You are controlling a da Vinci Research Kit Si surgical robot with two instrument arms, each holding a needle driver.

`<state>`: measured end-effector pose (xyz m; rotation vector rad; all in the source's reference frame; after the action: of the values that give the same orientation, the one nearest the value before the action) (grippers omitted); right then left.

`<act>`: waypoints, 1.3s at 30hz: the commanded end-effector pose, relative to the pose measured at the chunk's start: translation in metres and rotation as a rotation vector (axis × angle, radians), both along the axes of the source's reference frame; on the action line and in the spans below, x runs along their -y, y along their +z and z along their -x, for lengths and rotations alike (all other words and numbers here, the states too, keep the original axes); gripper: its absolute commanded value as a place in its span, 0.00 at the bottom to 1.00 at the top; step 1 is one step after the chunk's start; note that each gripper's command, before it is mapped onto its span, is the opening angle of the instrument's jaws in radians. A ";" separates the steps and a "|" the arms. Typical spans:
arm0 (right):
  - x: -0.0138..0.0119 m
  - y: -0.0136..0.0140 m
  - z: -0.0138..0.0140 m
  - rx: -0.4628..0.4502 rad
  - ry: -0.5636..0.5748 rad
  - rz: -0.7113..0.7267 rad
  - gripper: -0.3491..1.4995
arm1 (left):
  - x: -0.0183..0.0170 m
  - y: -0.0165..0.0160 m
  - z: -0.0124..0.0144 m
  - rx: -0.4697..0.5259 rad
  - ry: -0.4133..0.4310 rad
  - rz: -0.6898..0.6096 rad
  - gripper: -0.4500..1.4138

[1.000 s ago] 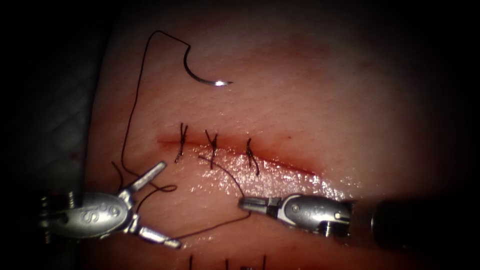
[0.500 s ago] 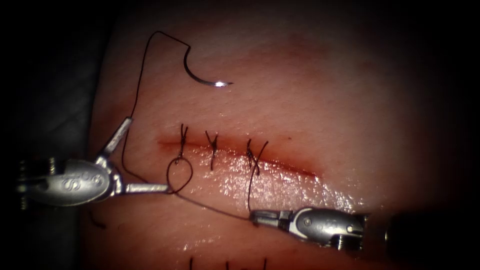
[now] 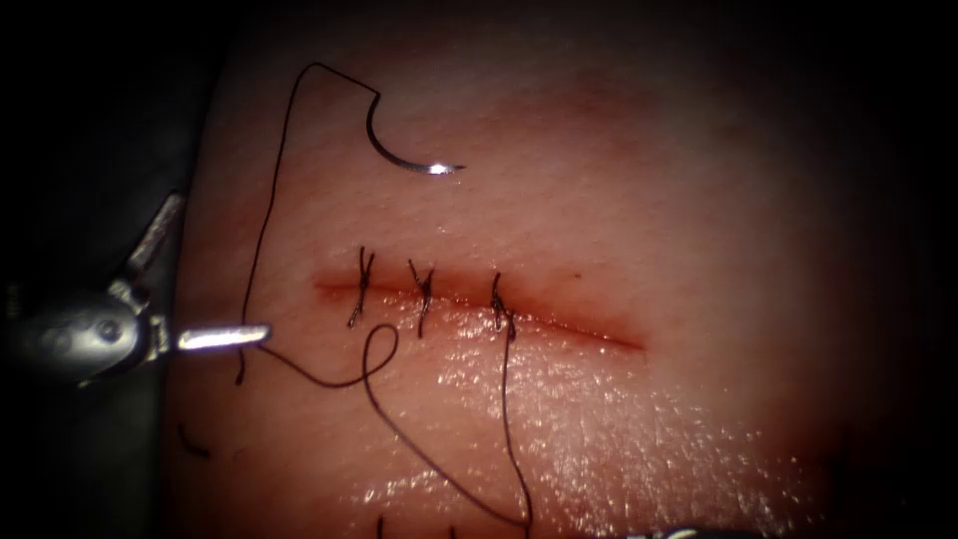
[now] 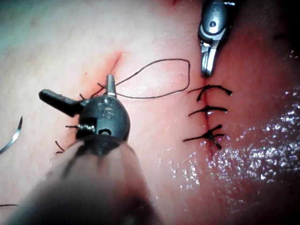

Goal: Wound Closure
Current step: With the left grasper, grab the remaining suture end.

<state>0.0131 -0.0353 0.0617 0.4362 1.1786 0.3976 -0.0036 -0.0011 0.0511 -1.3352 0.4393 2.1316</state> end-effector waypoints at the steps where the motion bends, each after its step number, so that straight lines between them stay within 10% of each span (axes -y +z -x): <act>1: 0.0011 -0.0014 -0.0002 -0.019 -0.015 -0.013 0.00 | -0.0001 0.0005 0.0008 0.004 0.003 0.004 0.65; 12: -0.0037 -0.0061 0.0051 0.083 0.011 -0.012 0.11 | -0.0017 0.0023 0.0048 0.061 0.165 -0.021 0.45; 28: -0.0121 -0.0019 0.0062 0.124 0.241 0.137 0.26 | -0.0022 0.0050 0.0165 0.049 0.495 -0.133 0.20; 39: -0.0127 -0.0014 0.0053 0.116 0.238 0.137 0.21 | 0.0013 0.0117 0.0170 -0.027 0.697 -0.162 0.07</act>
<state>0.0071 -0.0221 0.0599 0.1500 1.1378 0.5386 -0.0199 -0.0026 0.0628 -1.4880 -0.2462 2.6833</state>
